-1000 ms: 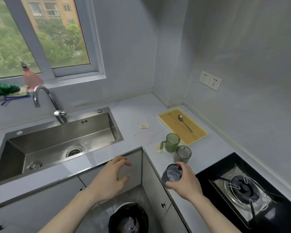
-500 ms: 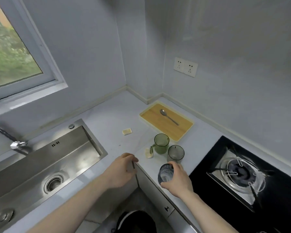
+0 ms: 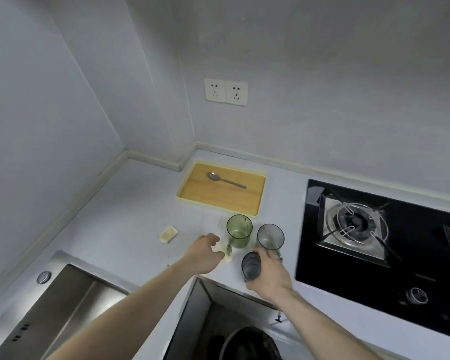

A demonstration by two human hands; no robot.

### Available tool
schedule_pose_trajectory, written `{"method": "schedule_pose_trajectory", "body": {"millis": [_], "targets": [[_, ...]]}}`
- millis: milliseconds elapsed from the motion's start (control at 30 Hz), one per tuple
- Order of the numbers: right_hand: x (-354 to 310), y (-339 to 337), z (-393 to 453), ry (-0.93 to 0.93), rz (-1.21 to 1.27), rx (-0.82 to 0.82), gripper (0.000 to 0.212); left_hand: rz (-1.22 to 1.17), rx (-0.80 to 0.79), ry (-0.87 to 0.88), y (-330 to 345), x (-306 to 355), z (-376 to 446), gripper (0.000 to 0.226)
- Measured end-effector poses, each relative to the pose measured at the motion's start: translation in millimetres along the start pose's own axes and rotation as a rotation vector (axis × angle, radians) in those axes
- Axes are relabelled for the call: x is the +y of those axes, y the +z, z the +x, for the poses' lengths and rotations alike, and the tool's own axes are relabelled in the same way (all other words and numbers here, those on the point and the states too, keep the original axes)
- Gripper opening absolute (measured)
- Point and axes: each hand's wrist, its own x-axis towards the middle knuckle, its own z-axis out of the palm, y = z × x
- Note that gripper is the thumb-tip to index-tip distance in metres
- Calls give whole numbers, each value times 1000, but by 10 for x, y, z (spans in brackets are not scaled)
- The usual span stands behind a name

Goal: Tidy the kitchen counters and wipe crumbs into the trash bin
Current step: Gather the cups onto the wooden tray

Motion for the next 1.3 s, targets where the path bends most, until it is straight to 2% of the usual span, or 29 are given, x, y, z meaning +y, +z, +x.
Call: {"method": "schedule_pose_trajectory", "body": {"millis": [300, 500, 600, 733, 833, 933, 1067, 1300], "targets": [[-210, 212, 75, 136, 7, 91, 87, -131, -146, -57, 168, -55, 524, 51], [-214, 297, 3, 125, 97, 211, 86, -274, -174, -70, 231, 12, 633, 26], [-151, 242, -70, 119, 141, 266, 77, -283, -186, -40, 244, 25, 649, 12], [-24, 88, -128, 129, 195, 330, 58, -387, -178, -26, 134, 34, 640, 14], [70, -43, -138, 171, 232, 382, 43, -465, -122, 0, -77, 8, 665, 20], [118, -153, -115, 234, 274, 412, 33, -536, -49, 15, -355, 47, 778, 17], [165, -242, -37, 288, 304, 407, 31, -575, 1, 2, -649, 246, 1010, 20], [282, -262, 128, 355, 296, 366, 36, -615, -82, -87, -678, 586, 1400, 35]]}}
